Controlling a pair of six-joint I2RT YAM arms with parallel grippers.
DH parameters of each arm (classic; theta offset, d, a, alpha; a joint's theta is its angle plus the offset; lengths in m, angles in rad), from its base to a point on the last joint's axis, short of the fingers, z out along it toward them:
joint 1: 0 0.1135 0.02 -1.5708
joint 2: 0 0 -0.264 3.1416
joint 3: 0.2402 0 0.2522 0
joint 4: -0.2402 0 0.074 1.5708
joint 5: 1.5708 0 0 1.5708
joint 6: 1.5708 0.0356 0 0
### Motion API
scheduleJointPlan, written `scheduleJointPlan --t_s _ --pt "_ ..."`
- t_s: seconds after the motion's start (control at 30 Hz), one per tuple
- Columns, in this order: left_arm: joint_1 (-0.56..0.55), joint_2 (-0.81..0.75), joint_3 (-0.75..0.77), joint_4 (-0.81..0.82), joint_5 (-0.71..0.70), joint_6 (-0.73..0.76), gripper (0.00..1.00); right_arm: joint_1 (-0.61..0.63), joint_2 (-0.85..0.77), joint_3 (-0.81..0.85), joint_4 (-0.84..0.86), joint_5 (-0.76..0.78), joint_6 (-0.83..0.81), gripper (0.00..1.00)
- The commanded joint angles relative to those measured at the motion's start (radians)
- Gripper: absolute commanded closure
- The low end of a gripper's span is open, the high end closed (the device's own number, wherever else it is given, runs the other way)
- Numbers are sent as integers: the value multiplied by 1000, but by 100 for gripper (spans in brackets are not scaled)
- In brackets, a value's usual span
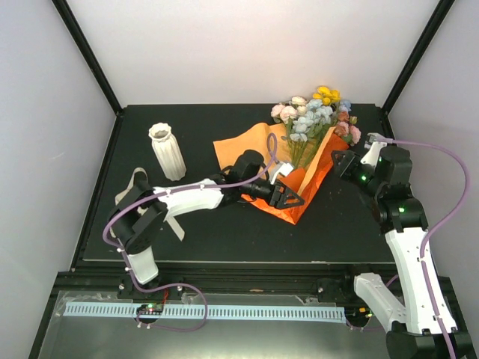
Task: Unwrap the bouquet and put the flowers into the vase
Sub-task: Unfold the wrapping paper at the center of the board.
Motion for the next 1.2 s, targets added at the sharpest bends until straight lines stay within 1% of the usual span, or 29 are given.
scheduleJointPlan --t_s 0.0,0.07,0.17,0.23,0.3,0.4,0.6,0.73,0.87,0.93,1.03,1.13,1.17 --pt "37 -53 -11 -143 -170 139 30 6 -13 1 21 -23 23 67" --pt "36 -35 11 -193 -228 157 29 6 -17 -7 22 -19 19 66" --pt "36 27 56 -207 -182 161 28 6 -16 -9 17 -23 9 63" --pt "31 62 76 -175 -121 141 27 7 -13 -8 17 -26 8 61" --pt "17 84 96 -164 -90 135 27 6 -11 -3 15 -30 3 59" --pt "-26 103 118 -157 -95 142 29 6 -12 -1 15 -29 1 58" --pt "-86 152 135 -85 -67 96 32 6 -14 -4 16 -25 -8 58" --pt "-132 157 146 -67 -50 103 32 6 -14 -3 13 -26 -4 58" --pt "-159 168 112 15 -28 69 32 7 -8 -16 17 -2 1 58" --pt "-167 184 114 19 -24 65 32 7 -1 -25 18 -8 5 58" --pt "-169 188 102 32 -30 58 33 6 2 -37 18 -6 30 62" --pt "-169 171 71 62 -50 52 33 6 2 -39 18 3 39 76" --pt "-169 165 64 66 -54 53 33 6 5 -33 16 1 39 79"
